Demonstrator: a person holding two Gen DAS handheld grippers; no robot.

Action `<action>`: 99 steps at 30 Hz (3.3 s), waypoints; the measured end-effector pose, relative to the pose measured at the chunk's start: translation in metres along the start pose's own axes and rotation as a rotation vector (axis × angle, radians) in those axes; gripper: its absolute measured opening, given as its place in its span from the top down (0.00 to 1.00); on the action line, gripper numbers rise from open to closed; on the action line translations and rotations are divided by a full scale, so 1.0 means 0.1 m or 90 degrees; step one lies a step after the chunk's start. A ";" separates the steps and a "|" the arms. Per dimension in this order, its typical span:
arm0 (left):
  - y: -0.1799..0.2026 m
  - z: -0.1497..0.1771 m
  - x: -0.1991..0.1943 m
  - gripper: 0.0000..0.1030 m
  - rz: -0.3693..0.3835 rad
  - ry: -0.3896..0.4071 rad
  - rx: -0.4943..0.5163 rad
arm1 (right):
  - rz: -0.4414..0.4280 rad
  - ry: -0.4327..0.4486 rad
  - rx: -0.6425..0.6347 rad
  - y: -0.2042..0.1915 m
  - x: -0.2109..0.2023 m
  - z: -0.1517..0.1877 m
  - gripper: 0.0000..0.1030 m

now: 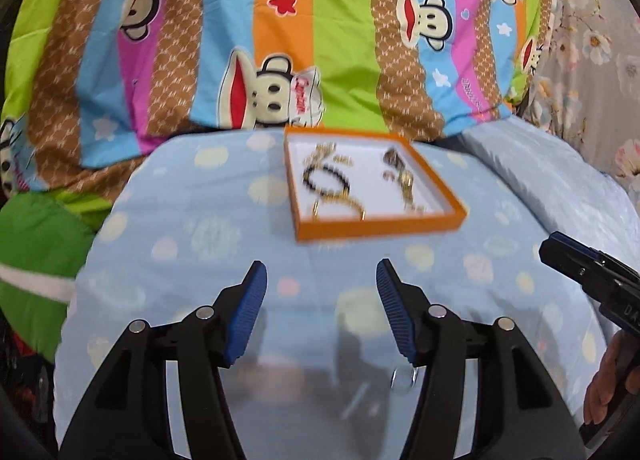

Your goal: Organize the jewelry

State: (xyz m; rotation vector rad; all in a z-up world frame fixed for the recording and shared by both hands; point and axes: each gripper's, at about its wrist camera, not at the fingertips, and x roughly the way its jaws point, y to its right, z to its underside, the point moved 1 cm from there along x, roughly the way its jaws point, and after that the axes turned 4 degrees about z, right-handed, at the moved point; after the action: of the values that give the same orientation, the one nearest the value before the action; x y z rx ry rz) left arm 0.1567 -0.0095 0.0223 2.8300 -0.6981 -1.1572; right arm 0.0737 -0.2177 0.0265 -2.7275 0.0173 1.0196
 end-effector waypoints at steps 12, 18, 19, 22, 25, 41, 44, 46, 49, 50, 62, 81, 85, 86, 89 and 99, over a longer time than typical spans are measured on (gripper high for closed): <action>-0.19 0.67 -0.09 0.47 -0.055 -0.041 -0.052 | -0.071 -0.093 -0.034 -0.54 0.14 0.85 0.63; -0.20 0.68 -0.04 0.46 -0.053 -0.056 -0.052 | -0.054 -0.110 -0.064 -0.72 0.23 0.90 0.63; -0.20 0.68 -0.04 0.46 -0.053 -0.057 -0.053 | -0.045 -0.116 -0.068 -0.74 0.25 0.91 0.63; -0.20 0.69 -0.03 0.46 -0.053 -0.060 -0.054 | -0.035 -0.127 -0.075 -0.76 0.30 0.91 0.63; -0.20 0.69 -0.02 0.46 -0.051 -0.062 -0.052 | -0.033 -0.131 -0.083 -0.78 0.32 0.92 0.76; -0.13 0.69 0.00 0.46 -0.038 -0.066 -0.032 | -0.034 -0.124 -0.046 -0.66 0.30 0.91 1.00; -0.01 0.69 0.00 0.46 -0.019 -0.068 -0.006 | -0.020 -0.117 -0.023 -0.52 0.29 0.88 1.00; 0.08 0.69 0.00 0.44 -0.021 -0.064 0.010 | -0.022 -0.116 -0.018 -0.47 0.29 0.86 1.00; 0.11 0.69 0.01 0.42 -0.025 -0.062 0.010 | -0.029 -0.110 -0.023 -0.47 0.27 0.84 0.97; 0.09 0.69 0.02 0.42 -0.027 -0.063 0.004 | -0.029 -0.108 -0.028 -0.49 0.27 0.83 0.95; -0.05 0.69 0.04 0.42 -0.029 -0.071 -0.043 | 0.012 -0.140 -0.116 -0.72 0.59 0.69 0.68; 0.35 0.70 0.14 0.37 0.029 -0.096 0.032 | 0.046 -0.100 0.010 -0.13 0.39 0.65 0.83; 0.53 0.66 0.28 0.37 0.043 -0.111 0.056 | 0.051 -0.096 0.020 -0.08 0.38 0.64 0.83; 0.55 0.65 0.31 0.37 0.042 -0.113 0.060 | 0.051 -0.096 0.022 -0.08 0.38 0.64 0.83; 0.61 0.62 0.39 0.39 0.036 -0.115 0.064 | 0.054 -0.097 0.025 -0.06 0.39 0.64 0.83; 0.52 0.61 0.38 0.64 0.044 -0.104 0.040 | 0.052 -0.107 0.026 -0.07 0.42 0.65 0.83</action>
State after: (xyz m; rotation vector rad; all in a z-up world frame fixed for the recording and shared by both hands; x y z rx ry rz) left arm 0.1186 -0.0620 -0.0384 2.7579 -0.8485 -1.3907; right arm 0.0644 -0.1940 -0.0471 -2.6149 0.1216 1.2533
